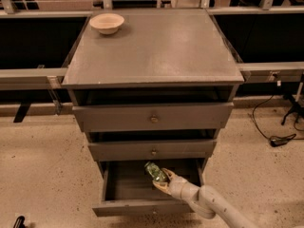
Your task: Pick green can from bottom drawer and place on counter
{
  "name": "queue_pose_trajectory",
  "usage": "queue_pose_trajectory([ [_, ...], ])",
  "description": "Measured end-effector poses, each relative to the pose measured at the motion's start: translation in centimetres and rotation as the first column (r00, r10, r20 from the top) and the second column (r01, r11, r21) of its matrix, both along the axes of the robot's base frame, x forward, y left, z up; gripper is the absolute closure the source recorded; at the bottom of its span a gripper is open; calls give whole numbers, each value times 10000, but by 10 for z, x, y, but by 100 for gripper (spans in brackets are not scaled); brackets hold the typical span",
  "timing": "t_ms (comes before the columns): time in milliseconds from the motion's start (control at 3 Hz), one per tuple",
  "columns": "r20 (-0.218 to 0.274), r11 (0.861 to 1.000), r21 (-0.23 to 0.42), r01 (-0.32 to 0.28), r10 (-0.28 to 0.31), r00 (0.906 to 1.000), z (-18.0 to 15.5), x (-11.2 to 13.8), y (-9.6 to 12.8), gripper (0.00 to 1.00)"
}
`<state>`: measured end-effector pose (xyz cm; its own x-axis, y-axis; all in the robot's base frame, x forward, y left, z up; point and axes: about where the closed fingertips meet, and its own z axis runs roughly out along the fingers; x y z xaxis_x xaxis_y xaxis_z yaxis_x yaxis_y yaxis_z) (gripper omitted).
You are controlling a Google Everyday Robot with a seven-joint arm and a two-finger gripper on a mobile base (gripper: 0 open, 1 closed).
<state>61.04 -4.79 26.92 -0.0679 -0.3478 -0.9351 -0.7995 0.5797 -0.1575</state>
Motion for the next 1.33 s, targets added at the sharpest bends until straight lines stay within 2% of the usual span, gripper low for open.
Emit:
queue_pose_trajectory([
  [333, -521, 9934, -407, -1074, 1052, 9931, 16, -40, -19, 100],
  [667, -877, 9862, -309, -1629, 1597, 9833, 36, -70, -46, 100],
  [1000, -881, 9836, -243, -1787, 1759, 9805, 40, -74, -46, 100],
  [1333, -1053, 9704, -774, -2289, 2203, 9697, 41, -74, -38, 100],
])
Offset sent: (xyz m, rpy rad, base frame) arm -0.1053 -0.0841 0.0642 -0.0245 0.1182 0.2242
